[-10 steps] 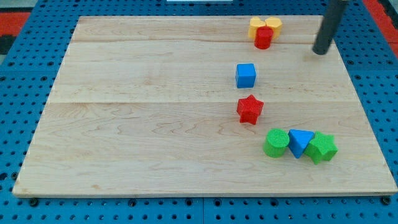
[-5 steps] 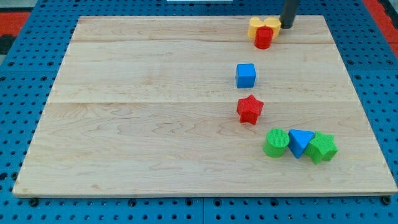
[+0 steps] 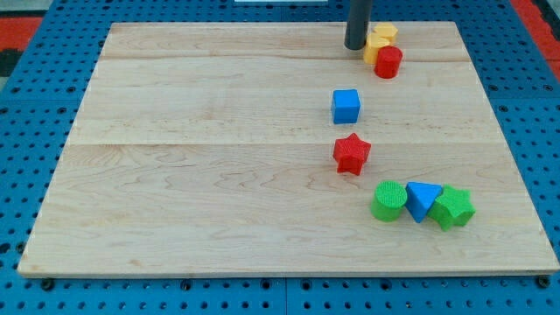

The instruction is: Place the red circle to the right of the blue circle

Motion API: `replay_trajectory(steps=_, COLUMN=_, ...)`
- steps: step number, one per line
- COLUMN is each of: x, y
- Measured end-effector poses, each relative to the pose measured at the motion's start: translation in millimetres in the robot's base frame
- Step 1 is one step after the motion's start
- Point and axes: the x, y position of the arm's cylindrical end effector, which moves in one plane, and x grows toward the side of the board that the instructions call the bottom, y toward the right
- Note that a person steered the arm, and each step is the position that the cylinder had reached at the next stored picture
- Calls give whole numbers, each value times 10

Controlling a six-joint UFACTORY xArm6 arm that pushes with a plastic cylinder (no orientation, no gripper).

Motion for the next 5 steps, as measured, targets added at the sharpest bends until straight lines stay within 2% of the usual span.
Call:
replay_trajectory(steps=1, x=-50, y=-50)
replay_trajectory(steps=3, x=-301, y=433)
replay_trajectory(steps=4, x=245, y=490)
replay_trajectory(steps=5, x=556, y=498)
